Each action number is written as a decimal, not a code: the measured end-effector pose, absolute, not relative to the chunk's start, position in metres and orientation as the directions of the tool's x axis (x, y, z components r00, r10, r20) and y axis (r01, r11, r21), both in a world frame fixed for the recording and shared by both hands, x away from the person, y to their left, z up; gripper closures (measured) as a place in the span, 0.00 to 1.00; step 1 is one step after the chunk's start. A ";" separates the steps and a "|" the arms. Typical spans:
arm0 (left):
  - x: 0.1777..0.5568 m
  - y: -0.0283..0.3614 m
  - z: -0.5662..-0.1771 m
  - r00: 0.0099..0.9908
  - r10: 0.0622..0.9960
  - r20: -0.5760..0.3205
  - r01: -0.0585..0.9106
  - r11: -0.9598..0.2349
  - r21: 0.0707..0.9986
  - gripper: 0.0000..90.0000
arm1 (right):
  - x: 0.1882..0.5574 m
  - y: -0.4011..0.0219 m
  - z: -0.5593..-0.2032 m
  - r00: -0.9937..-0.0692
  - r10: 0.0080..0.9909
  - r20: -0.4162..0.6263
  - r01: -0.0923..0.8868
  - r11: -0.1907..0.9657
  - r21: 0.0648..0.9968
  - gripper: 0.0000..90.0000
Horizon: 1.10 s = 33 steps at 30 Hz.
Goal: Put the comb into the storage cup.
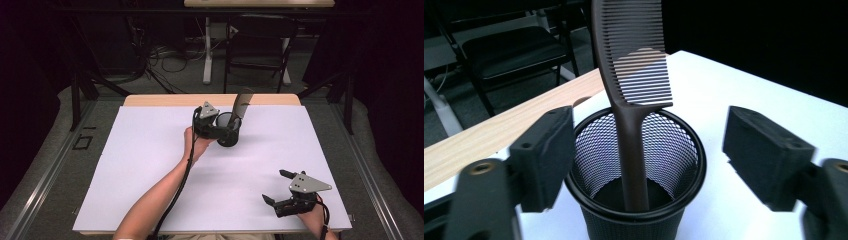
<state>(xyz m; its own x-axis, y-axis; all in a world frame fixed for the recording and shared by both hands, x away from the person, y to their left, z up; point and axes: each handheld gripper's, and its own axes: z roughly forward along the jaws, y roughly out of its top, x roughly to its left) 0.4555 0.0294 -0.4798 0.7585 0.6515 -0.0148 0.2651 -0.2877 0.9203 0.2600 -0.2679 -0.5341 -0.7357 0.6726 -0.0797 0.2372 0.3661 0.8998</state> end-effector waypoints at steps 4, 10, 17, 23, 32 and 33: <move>0.450 0.033 -0.474 0.768 0.641 -0.001 0.251 -0.300 0.920 0.17 | 0.260 -0.267 -0.534 -0.735 0.673 -0.082 0.237 0.368 0.899 0.00; 0.446 0.039 -0.471 0.777 0.629 0.003 0.253 -0.318 0.914 0.13 | 0.261 -0.267 -0.534 -0.734 0.674 -0.080 0.238 0.366 0.900 0.00; 0.440 0.047 -0.471 0.777 0.629 0.024 0.250 -0.342 0.906 0.07 | 0.261 -0.267 -0.535 -0.735 0.673 -0.081 0.236 0.367 0.900 0.00; 0.435 0.055 -0.471 0.776 0.630 0.025 0.258 -0.354 0.899 0.02 | 0.260 -0.268 -0.535 -0.736 0.672 -0.078 0.239 0.367 0.899 0.00; 0.424 0.068 -0.477 0.775 0.631 0.031 0.268 -0.373 0.888 0.00 | 0.260 -0.267 -0.534 -0.739 0.669 -0.078 0.237 0.367 0.900 0.00; 0.423 0.070 -0.477 0.774 0.632 0.033 0.269 -0.376 0.887 0.00 | 0.260 -0.267 -0.534 -0.739 0.669 -0.077 0.238 0.365 0.900 0.00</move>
